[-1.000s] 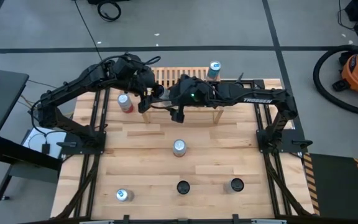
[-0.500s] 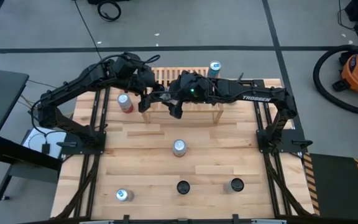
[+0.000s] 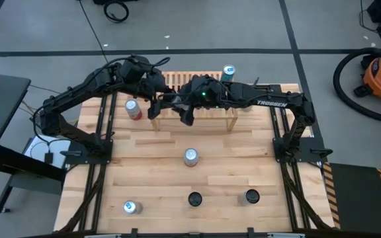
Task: Place canned beverage on shelf
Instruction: Put the left white pink soda can on the shelf
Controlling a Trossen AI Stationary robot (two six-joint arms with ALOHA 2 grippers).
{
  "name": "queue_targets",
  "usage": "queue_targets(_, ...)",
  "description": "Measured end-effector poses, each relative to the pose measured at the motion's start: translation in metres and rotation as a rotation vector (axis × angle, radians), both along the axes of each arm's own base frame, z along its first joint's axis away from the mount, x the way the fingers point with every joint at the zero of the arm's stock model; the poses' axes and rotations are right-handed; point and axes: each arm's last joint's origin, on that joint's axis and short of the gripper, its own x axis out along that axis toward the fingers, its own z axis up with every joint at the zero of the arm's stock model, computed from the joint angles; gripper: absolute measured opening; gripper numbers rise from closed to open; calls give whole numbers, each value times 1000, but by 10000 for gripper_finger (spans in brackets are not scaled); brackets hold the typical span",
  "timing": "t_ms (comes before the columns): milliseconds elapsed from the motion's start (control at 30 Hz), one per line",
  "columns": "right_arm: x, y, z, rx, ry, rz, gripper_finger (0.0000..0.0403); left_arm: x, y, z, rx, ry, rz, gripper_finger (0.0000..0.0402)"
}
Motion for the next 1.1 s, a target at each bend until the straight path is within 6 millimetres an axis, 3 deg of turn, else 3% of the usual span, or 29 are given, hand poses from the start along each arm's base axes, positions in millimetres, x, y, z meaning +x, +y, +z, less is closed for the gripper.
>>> queue_targets(233,0,2,0,-31,11,27,253,0,0,0,0,0,3,260)
queue_targets(1100,0,4,1,-35,12,46,252,2,-4,0,73,3,-54,302)
